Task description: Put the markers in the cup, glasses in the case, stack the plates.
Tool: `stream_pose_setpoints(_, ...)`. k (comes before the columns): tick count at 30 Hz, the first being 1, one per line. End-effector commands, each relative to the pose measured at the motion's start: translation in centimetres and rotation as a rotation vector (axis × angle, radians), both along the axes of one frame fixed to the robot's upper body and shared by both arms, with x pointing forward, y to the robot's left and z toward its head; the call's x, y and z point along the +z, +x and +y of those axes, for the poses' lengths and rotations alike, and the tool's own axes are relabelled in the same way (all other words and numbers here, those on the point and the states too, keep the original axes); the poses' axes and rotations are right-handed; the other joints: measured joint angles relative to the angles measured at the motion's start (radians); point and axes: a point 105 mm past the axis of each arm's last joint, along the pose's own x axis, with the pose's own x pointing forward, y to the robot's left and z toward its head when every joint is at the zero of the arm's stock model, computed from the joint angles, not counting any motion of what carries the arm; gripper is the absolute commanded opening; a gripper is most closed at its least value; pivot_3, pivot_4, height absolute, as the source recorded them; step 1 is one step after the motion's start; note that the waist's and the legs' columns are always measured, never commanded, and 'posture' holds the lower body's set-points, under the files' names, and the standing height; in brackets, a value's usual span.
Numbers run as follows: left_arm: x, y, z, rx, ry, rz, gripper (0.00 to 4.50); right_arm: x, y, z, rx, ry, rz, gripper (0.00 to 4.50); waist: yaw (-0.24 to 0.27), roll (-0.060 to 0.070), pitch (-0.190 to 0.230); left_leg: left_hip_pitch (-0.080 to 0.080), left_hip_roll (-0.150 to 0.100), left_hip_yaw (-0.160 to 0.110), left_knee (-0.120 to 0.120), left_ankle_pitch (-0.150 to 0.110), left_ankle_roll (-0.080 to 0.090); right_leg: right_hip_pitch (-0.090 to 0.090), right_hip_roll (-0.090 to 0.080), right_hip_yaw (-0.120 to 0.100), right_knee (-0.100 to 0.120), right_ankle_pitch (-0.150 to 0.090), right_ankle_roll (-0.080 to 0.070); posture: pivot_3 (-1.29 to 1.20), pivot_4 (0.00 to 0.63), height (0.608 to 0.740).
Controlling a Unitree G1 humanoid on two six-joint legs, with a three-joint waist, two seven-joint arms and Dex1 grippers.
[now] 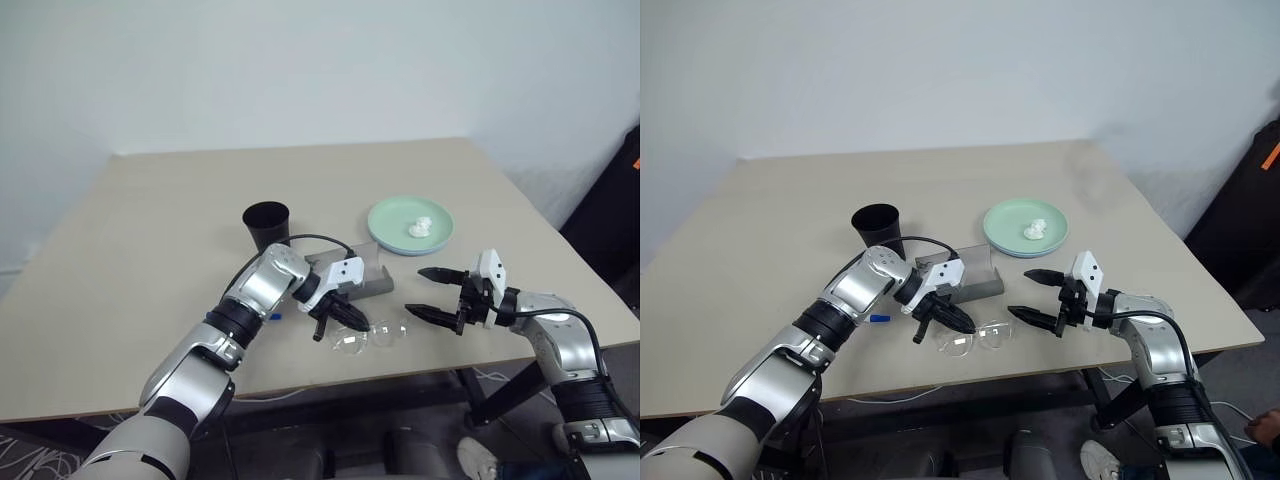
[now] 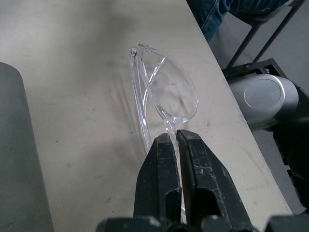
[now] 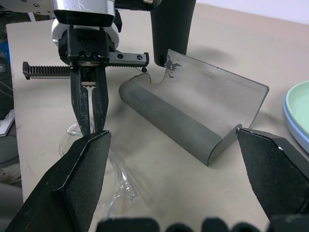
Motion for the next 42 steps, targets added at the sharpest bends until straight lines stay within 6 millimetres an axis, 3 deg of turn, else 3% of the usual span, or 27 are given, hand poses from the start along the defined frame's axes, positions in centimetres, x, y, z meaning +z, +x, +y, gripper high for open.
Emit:
stream_pose_setpoints(1,0.5,0.5,0.0,0.013,-0.013,-0.036,0.01,0.6,0.2,0.1,-0.002,0.002,-0.038,4.5,0.0,0.0,0.0,0.0,0.0,0.0,0.0,0.0,0.0,0.0,0.0,0.0,0.0,0.0,0.0,0.0,0.0,0.728)
stream_pose_setpoints(5,0.6,0.5,-0.1,0.013,-0.019,-0.037,0.01,0.7,0.2,0.1,-0.004,0.0,-0.04,4.5,0.0,0.0,0.0,0.0,0.0,0.0,0.001,0.0,0.0,0.0,0.0,0.0,0.0,0.0,0.0,0.0,0.0,0.728)
stream_pose_setpoints(12,5.3,0.1,0.2,-0.007,-0.183,-0.051,0.01,1.7,2.1,-1.2,-0.106,-0.007,-0.099,4.5,-0.002,0.0,0.0,-0.001,0.0,0.0,0.001,0.0,0.0,-0.001,0.0,0.0,0.001,0.0,0.0,0.0,0.0,0.728)
stream_pose_setpoints(20,8.2,1.0,2.0,0.037,-0.22,-0.153,0.01,2.8,4.5,-2.6,-0.22,-0.001,-0.164,4.5,-0.001,0.0,0.0,-0.001,0.0,0.0,0.001,0.0,0.0,-0.001,0.0,0.0,0.002,0.0,0.0,0.0,0.0,0.728)
stream_pose_setpoints(24,8.6,1.8,2.5,0.06,-0.211,-0.201,0.01,3.1,5.2,-2.8,-0.248,0.011,-0.178,4.5,-0.001,0.0,0.0,0.0,0.0,0.0,0.001,0.0,0.0,-0.001,0.0,0.0,0.002,0.0,0.0,0.0,0.0,0.728)
stream_pose_setpoints(31,9.3,7.4,3.7,0.225,-0.137,-0.503,0.01,2.9,4.7,-1.8,-0.202,0.008,-0.162,4.5,0.0,0.0,0.0,0.0,-0.001,-0.001,0.001,0.0,0.0,-0.001,0.0,0.001,0.003,0.0,0.0,0.0,0.0,0.728)
stream_pose_setpoints(38,9.2,8.3,3.5,0.22,-0.142,-0.536,0.01,2.8,4.6,-1.6,-0.196,0.009,-0.16,4.5,-0.001,0.0,0.0,-0.001,-0.002,-0.001,0.001,0.0,0.0,-0.002,-0.001,0.001,0.003,0.001,0.0,0.0,0.0,0.728)
stream_pose_setpoints(42,6.9,9.0,2.8,0.189,-0.041,-0.583,0.01,2.4,4.1,-1.0,-0.187,0.025,-0.152,4.5,0.003,-0.001,0.0,-0.001,-0.002,-0.001,0.001,0.0,0.0,-0.001,-0.001,0.001,0.004,0.001,0.0,0.0,0.0,0.728)
